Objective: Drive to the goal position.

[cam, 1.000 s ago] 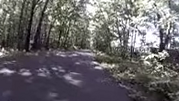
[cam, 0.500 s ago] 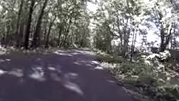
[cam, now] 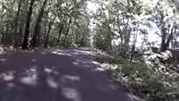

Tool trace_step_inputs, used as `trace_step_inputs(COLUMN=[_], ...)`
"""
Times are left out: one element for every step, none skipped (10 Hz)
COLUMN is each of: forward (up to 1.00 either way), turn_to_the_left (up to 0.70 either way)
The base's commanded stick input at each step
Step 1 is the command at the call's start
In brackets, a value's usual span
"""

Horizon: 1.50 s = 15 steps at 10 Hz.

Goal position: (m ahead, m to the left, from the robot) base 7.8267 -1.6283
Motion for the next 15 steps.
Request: trace_step_inputs(forward=[0.45, 0.45, 0.45, 0.45, 0.45, 0.45, 0.45, 0.45, 0.45, 0.45, 0.45, 0.45, 0.45, 0.45, 0.45], turn_to_the_left=[0.0, 0.0, 0.0, 0.0, 0.0, 0.0, 0.0, 0.0, 0.0, 0.0, 0.0, 0.0, 0.0, 0.0, 0.0])
